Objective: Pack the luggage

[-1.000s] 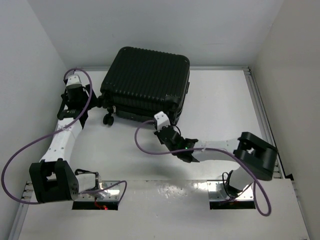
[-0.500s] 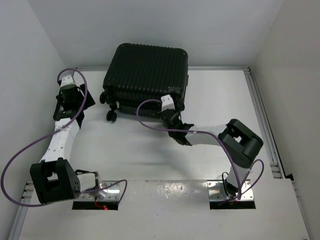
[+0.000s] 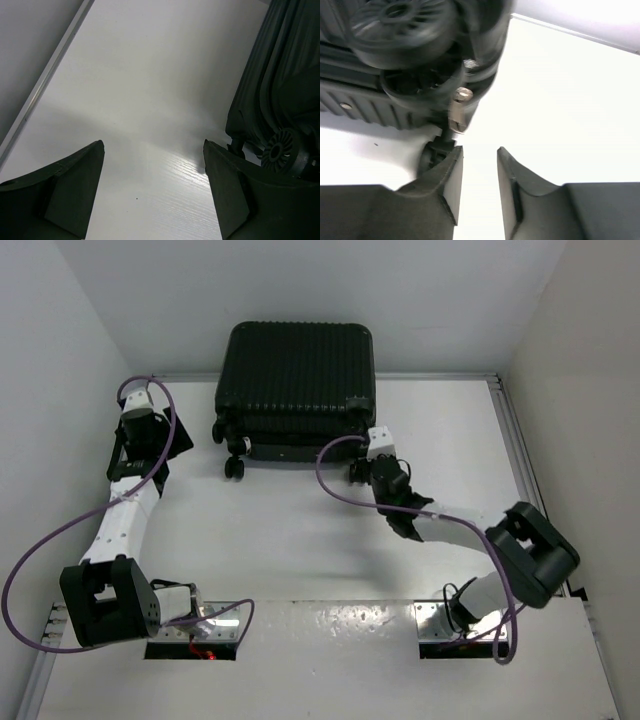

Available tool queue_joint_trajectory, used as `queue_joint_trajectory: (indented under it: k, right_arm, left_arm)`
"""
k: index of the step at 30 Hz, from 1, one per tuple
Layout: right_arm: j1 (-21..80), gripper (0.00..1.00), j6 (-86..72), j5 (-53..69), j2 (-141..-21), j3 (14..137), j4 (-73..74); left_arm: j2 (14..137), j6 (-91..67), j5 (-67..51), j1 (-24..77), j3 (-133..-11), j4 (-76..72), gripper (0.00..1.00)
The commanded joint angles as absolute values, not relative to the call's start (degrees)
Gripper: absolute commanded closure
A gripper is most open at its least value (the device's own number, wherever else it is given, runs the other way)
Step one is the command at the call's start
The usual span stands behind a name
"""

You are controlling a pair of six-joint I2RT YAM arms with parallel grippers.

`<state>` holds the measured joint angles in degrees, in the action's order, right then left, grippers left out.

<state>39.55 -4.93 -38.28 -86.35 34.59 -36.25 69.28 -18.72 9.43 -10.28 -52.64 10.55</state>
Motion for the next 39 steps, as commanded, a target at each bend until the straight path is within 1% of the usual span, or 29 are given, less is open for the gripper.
queue_joint_trajectory:
  k: [1,2,5,6,7,9,11,13,14,15,16,18,19,20,21,25,26,29,33,37,38,39]
  right_arm:
    - [36.65,0.65,-1.68,-32.3,-82.18,28.41,-41.4]
    - [35.35,0.68,-0.54,-29.38,-82.35,27.26,-44.35]
    - [30.51,0.68,1.06,-21.04,-82.53,22.34,-47.63]
    - [29.37,0.69,-1.73,-13.44,-82.36,21.45,-48.33]
    - [27.62,0.7,-2.37,-11.97,-82.88,18.92,-50.78]
    - [27.95,0.7,-3.69,-12.83,-85.33,17.59,-57.63]
    - [27.78,0.7,-7.53,-9.69,-85.52,18.1,-56.08]
    - [30.22,0.71,-8.01,-11.68,-86.22,18.11,-57.82]
    - [30.23,0.74,-8.0,-11.78,-86.48,17.93,-58.7]
    - [31.54,0.73,-7.56,-13.95,-86.57,17.93,-62.71]
    - [32.6,0.7,-8.6,-16.93,-87.27,18.63,-63.71]
    - [35.05,0.7,-8.53,-18.54,-87.89,19.25,-65.29]
    - [36.37,0.69,-8.18,-22.11,-87.98,19.51,-66.61]
    - [37.26,0.67,-7.65,-23.11,-88.59,21.16,-66.79]
    - [37.53,0.61,-7.91,-26.16,-89.29,21.88,-66.71]
    - [37.71,0.55,-3.88,-28.03,-94.03,25.31,-69.68]
    - [37.44,0.55,-3.35,-28.47,-96.65,26.44,-70.48]
    - [36.48,0.53,-2.64,-28.74,-99.22,29.78,-71.63]
    - [35.6,0.53,-2.64,-30.14,-102.03,32.77,-69.61]
    - [34.81,0.6,-1.94,-32.43,-103.62,35.06,-69.7]
    - [34.54,0.72,-2.02,-32.26,-103.71,35.07,-69.96]
    - [34.45,0.78,-1.67,-32.08,-103.8,35.33,-70.05]
  left_arm:
    - [69.26,-18.81,8.35,-10.9,-52.56,8.17,0.15]
    - [69.26,-18.81,8.35,-10.9,-51.95,8.17,0.15]
    - [69.26,-18.81,7.73,-10.9,-51.42,8.17,0.15]
    - [69.26,-18.81,7.04,-10.9,-50.72,8.17,0.15]
    - [69.26,-18.81,7.03,-10.9,-50.71,8.17,0.14]
    - [69.26,-18.81,7.03,-10.9,-50.1,8.17,0.14]
    - [69.26,-18.29,7.03,-10.9,-50.1,8.17,0.14]
    - [68.73,-18.28,8.08,-10.9,-50.1,8.17,0.14]
    - [68.73,-18.28,8.09,-10.9,-50.1,8.17,0.14]
    - [68.73,-18.28,8.61,-10.9,-50.1,8.7,0.14]
    - [68.73,-18.28,8.61,-10.9,-50.1,8.7,0.14]
    - [68.73,-18.28,9.14,-10.9,-49.57,8.7,0.14]
    - [68.73,-18.28,9.66,-10.9,-49.05,8.7,0.14]
    - [68.73,-18.8,9.67,-10.9,-49.04,8.7,0.14]
    - [68.73,-19.42,10.19,-10.38,-48.52,8.7,0.14]
    - [68.73,-20.57,10.72,-9.85,-47.37,8.7,0.14]
    - [68.73,-20.57,10.72,-9.84,-46.85,8.7,0.14]
    - [68.73,-20.57,11.34,-9.84,-46.85,8.7,0.14]
    - [69.26,-20.57,11.87,-9.84,-46.85,8.7,0.14]
    - [69.87,-20.57,12.39,-9.84,-47.37,8.7,0.14]
    - [69.87,-20.57,12.39,-9.84,-47.37,8.7,0.14]
    - [69.87,-20.57,12.39,-9.84,-47.37,8.7,0.14]
